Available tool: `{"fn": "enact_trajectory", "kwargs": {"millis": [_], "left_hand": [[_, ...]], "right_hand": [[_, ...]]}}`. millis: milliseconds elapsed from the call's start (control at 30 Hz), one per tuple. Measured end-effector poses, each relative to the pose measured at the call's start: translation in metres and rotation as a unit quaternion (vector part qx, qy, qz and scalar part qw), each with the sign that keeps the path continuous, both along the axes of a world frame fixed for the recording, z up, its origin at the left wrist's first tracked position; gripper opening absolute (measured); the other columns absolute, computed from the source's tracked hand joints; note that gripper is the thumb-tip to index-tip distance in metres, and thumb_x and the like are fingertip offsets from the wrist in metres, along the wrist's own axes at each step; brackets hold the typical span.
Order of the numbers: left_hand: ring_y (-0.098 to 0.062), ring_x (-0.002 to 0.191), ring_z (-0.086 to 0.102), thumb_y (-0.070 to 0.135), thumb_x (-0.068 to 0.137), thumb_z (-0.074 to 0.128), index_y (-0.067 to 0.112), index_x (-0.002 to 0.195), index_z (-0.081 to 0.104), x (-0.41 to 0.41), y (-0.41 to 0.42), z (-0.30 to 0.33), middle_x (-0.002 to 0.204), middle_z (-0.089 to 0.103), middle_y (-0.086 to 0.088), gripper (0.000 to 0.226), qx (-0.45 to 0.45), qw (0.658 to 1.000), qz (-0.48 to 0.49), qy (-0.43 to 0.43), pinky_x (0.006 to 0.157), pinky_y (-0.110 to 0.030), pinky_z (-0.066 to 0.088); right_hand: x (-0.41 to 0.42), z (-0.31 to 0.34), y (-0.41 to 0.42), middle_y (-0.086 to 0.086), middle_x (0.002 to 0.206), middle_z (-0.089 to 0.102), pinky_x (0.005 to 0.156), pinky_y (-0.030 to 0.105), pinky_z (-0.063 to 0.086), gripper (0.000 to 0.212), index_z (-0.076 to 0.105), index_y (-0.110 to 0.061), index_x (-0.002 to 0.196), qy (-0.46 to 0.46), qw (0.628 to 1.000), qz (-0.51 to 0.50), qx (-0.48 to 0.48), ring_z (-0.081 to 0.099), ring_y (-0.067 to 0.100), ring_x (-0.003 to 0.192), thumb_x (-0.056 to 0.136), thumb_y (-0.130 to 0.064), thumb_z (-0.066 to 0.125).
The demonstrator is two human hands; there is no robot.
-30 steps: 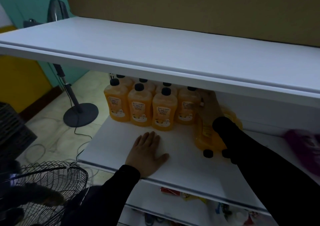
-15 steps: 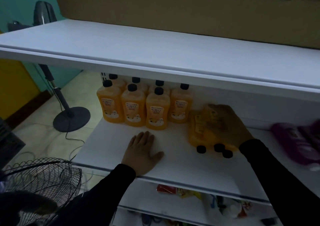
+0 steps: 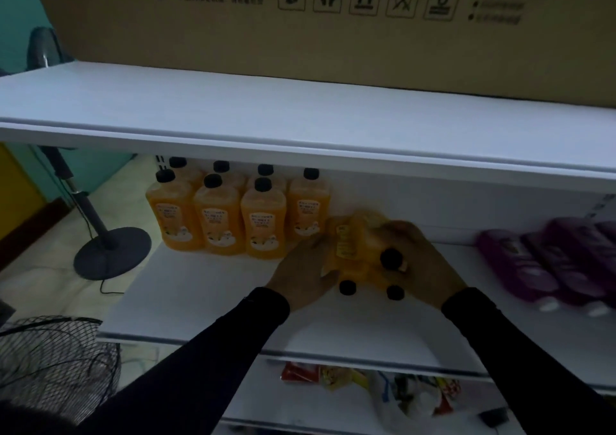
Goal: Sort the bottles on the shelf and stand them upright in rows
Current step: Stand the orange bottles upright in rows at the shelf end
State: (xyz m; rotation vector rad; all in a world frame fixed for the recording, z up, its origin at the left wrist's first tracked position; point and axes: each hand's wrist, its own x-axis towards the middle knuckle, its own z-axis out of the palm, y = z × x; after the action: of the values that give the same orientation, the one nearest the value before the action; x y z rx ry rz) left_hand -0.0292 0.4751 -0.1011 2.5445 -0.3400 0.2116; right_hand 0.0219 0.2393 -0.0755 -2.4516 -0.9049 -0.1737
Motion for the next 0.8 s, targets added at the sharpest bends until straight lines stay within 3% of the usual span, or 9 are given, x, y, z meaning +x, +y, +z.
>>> {"fn": "enact_trajectory", "kwargs": {"millis": [100,167,300,367,433,500,633,700,800], "left_hand": [[-0.021,0.144,0.021,0.042,0.087,0.067,0.023,0.153,0.02,0.013,-0.014,0.007,0.157,0.023,-0.003,0.083,-0.022,1.0,-0.005,-0.008,0.115,-0.034,0.025],[-0.019,0.144,0.02,0.046,0.085,0.068,0.026,0.153,0.018,0.019,-0.02,0.011,0.158,0.022,-0.002,0.087,-0.053,0.999,-0.002,0.001,0.114,-0.037,0.027],[-0.005,0.125,0.046,0.045,0.086,0.068,0.028,0.141,0.038,0.018,-0.018,0.017,0.14,0.049,0.005,0.065,-0.187,0.982,0.012,0.004,0.101,-0.034,0.044],[-0.003,0.115,0.055,0.047,0.083,0.07,0.031,0.134,0.045,0.013,-0.014,0.017,0.126,0.059,0.012,0.059,-0.231,0.973,0.022,0.008,0.094,-0.034,0.051],[0.004,0.111,0.057,0.055,0.079,0.07,0.043,0.129,0.046,0.005,-0.009,0.014,0.121,0.062,0.02,0.056,-0.266,0.963,0.038,0.008,0.089,-0.022,0.051],[0.012,0.107,0.055,0.059,0.078,0.068,0.059,0.123,0.041,-0.005,-0.005,0.015,0.116,0.06,0.031,0.053,-0.282,0.958,0.058,0.009,0.082,-0.008,0.047],[0.018,0.106,0.051,0.055,0.085,0.062,0.066,0.122,0.037,-0.016,0.008,0.013,0.113,0.054,0.044,0.046,-0.256,0.962,0.096,0.004,0.081,-0.001,0.041],[0.004,0.121,0.048,0.058,0.088,0.056,0.053,0.138,0.033,-0.022,0.021,0.005,0.132,0.05,0.03,0.055,-0.201,0.972,0.124,0.011,0.096,-0.012,0.037],[-0.017,0.139,0.03,0.064,0.089,0.047,0.029,0.152,0.02,-0.037,0.047,-0.018,0.154,0.031,0.005,0.077,-0.033,0.975,0.199,0.092,0.107,-0.026,0.025]], "right_hand": [[0.001,0.032,-0.004,-0.009,0.126,0.051,0.089,0.001,0.033,0.058,0.052,-0.037,0.127,0.029,0.993,0.008,0.111,0.049,0.004,0.113,0.078,-0.021,0.079],[0.003,0.051,-0.002,-0.025,0.121,0.053,0.087,0.002,0.036,0.057,0.05,-0.053,0.118,0.076,0.987,0.023,0.137,0.05,-0.005,0.111,0.077,-0.027,0.08],[0.008,0.073,0.012,-0.03,0.119,0.055,0.088,0.016,0.048,0.053,0.052,-0.053,0.116,0.134,0.975,0.066,0.162,0.054,-0.004,0.112,0.07,-0.051,0.078],[0.011,0.076,0.021,-0.034,0.119,0.054,0.084,0.012,0.047,0.057,0.05,-0.052,0.121,0.149,0.972,0.082,0.164,0.054,-0.009,0.11,0.07,-0.057,0.074],[0.011,0.075,0.032,-0.04,0.116,0.053,0.08,0.005,0.045,0.06,0.047,-0.057,0.121,0.176,0.964,0.102,0.169,0.054,-0.014,0.106,0.068,-0.057,0.073],[0.012,0.068,0.044,-0.036,0.117,0.056,0.083,0.009,0.048,0.064,0.046,-0.055,0.125,0.185,0.962,0.114,0.166,0.056,-0.011,0.105,0.068,-0.053,0.075],[0.019,0.053,0.064,-0.023,0.119,0.06,0.09,0.022,0.051,0.066,0.049,-0.045,0.128,0.189,0.959,0.089,0.192,0.06,-0.001,0.106,0.07,-0.048,0.08],[0.024,0.048,0.074,-0.022,0.117,0.06,0.087,0.018,0.05,0.064,0.051,-0.045,0.126,0.192,0.957,0.071,0.207,0.059,0.002,0.106,0.07,-0.045,0.082],[0.035,0.043,0.089,-0.013,0.122,0.06,0.084,0.016,0.047,0.065,0.052,-0.038,0.129,0.186,0.959,0.05,0.206,0.058,0.008,0.108,0.071,-0.04,0.082]]}}
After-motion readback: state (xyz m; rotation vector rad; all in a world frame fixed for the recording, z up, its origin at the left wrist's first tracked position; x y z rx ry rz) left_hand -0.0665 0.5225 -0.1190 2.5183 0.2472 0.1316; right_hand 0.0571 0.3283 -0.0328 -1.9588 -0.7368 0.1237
